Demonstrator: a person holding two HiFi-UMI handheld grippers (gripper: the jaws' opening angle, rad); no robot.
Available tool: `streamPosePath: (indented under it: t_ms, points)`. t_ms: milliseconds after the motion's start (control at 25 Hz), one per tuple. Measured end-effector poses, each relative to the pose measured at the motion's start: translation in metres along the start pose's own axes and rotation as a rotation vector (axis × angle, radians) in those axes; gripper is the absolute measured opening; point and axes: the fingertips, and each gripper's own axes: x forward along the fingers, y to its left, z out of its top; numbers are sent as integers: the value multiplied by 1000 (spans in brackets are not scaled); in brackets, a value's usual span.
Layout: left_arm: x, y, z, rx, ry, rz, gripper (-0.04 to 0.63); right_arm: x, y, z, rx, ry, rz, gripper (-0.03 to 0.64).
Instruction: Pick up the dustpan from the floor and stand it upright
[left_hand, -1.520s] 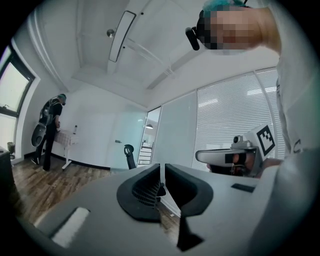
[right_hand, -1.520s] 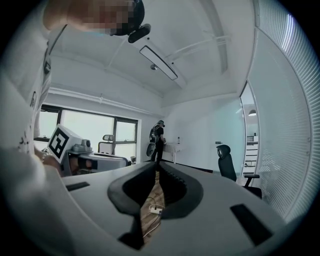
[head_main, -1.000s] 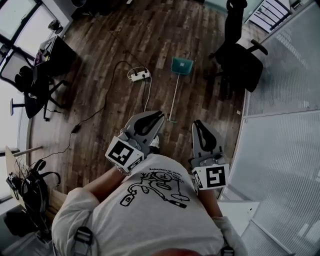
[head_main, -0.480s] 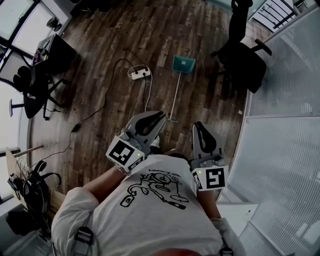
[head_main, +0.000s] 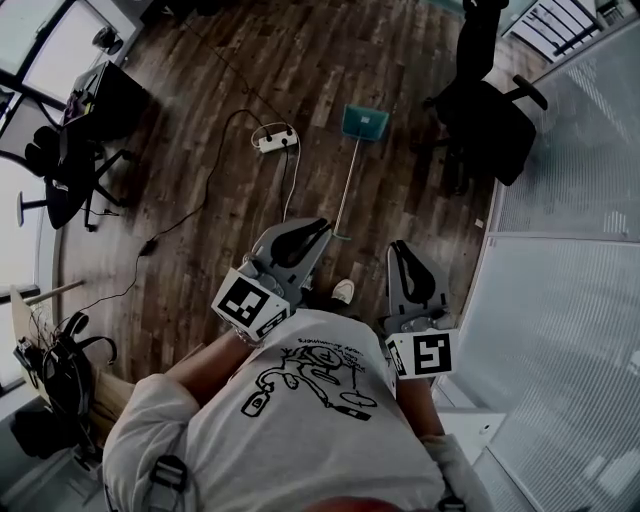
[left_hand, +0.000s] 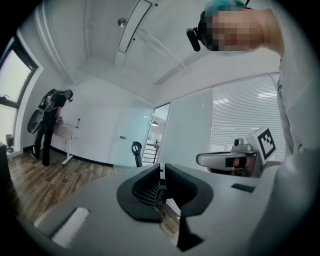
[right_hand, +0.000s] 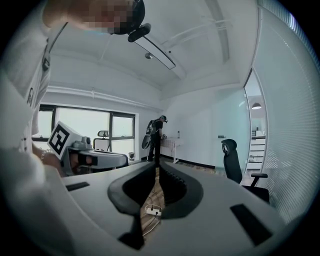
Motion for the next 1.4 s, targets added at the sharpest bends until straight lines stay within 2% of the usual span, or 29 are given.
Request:
streamPosePath:
  t_ms: [200, 400, 800, 1400]
  points:
    - [13, 4, -7, 7, 11, 10, 26, 3, -13, -9, -5, 6, 4, 20]
    - [17, 8, -29, -22, 43, 15, 26, 6, -16, -34, 1, 35, 12, 20]
    - [19, 32, -86, -31, 102, 30, 26, 19, -15, -103, 26, 129, 18, 20]
    - [31, 52, -230, -99, 219, 32, 26, 43, -19, -242, 104, 240, 35, 20]
